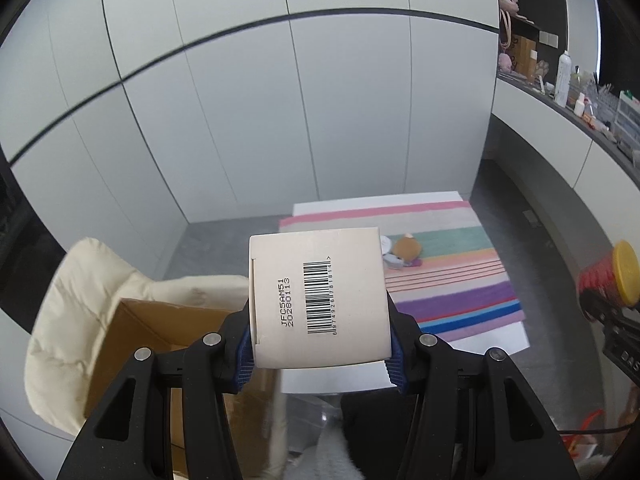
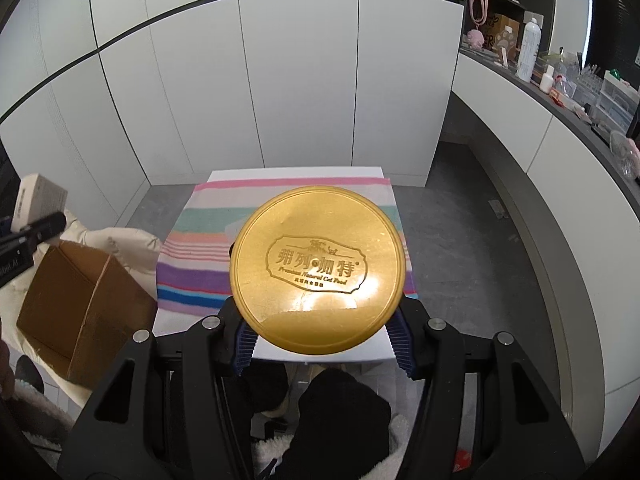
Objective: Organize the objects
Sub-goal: 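Lift the red can with the right tool while the left tool carries the white box toward the cardboard box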
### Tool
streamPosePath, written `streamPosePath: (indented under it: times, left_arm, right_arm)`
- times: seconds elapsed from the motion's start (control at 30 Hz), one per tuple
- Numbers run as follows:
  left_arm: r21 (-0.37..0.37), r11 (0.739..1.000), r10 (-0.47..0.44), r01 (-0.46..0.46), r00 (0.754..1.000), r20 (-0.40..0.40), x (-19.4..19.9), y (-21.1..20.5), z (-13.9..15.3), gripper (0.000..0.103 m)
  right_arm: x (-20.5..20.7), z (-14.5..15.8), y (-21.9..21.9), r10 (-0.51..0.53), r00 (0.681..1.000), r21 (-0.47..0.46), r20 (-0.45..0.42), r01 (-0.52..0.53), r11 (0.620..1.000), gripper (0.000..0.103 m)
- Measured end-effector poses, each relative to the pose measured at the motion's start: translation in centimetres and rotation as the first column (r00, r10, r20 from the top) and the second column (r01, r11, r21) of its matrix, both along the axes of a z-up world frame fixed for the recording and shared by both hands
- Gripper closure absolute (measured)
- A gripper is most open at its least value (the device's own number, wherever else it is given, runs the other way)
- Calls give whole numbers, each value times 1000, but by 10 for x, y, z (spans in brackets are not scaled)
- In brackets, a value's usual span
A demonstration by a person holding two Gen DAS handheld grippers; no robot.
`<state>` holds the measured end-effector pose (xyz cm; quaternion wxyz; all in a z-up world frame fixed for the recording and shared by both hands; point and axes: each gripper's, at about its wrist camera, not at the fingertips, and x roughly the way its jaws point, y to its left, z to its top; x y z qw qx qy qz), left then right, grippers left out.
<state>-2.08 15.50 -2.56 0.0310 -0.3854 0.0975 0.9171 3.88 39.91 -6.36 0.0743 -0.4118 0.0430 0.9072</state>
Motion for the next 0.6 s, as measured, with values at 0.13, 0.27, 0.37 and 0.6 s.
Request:
streamPosePath:
  times: [0.13, 0.27, 0.37, 0.6]
  left_arm:
    - [-8, 1000, -9, 9, 1000, 14, 11, -6, -5, 50]
    - [0, 1000, -25, 25, 999, 47, 12, -8, -10, 50]
    - [13, 999, -30, 30, 998, 63, 9, -11, -13, 50]
    - [5, 1000, -9, 9, 996, 91, 13, -28, -25, 50]
  right_arm:
    - [20, -10, 1, -4, 1000, -23, 29, 5, 1000, 45]
    - [32, -13, 1, -15, 999, -5, 43, 15, 1000, 45]
    - [33, -11, 0, -25, 999, -2, 41, 25, 1000, 45]
    - [26, -10, -24, 22, 999, 40, 49, -24, 999, 45]
